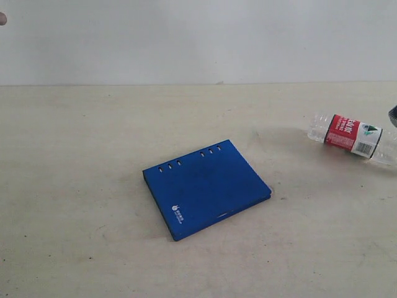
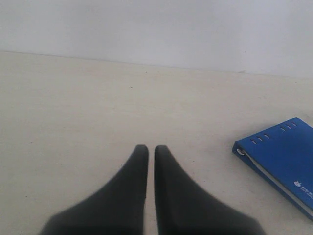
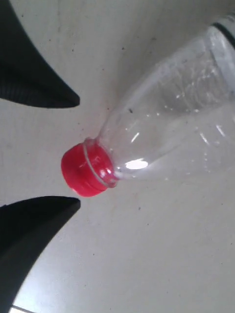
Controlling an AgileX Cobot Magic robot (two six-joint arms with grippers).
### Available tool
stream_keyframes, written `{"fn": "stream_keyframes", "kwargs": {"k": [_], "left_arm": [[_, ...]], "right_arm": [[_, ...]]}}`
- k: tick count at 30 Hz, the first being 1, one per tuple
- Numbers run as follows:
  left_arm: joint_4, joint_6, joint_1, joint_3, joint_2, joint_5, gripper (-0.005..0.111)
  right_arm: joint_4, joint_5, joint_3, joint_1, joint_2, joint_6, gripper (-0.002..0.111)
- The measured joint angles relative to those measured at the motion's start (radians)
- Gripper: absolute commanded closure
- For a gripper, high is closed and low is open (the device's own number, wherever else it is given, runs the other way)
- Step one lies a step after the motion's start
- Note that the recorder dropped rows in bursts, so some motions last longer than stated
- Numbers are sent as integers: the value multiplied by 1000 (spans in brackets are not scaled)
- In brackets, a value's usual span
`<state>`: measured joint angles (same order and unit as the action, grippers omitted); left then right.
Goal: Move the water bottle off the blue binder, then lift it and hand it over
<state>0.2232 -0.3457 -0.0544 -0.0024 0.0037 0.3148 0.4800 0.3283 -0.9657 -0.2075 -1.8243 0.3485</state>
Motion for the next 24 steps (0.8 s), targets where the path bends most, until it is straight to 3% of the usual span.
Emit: {"fn": "stream_keyframes", "kwargs": {"k": [3,8,13,17,19,24], "left_arm": [[0,0,0,0,0,0,102],[0,0,0,0,0,0,102],[0,0,0,0,0,0,102],[0,0,0,0,0,0,102],[0,0,0,0,0,0,102],[0,0,0,0,0,0,102]], "right_arm": [[0,-11,0,0,-6,-2,66],[0,-25,0,0,-8,-59,95],[0,-27,0,0,-30,-122,108],[0,-35,0,0,-33,-134,108],[0,-45,0,0,-33,-136,102],[-27,14,0,0,-33,-140,57]]}}
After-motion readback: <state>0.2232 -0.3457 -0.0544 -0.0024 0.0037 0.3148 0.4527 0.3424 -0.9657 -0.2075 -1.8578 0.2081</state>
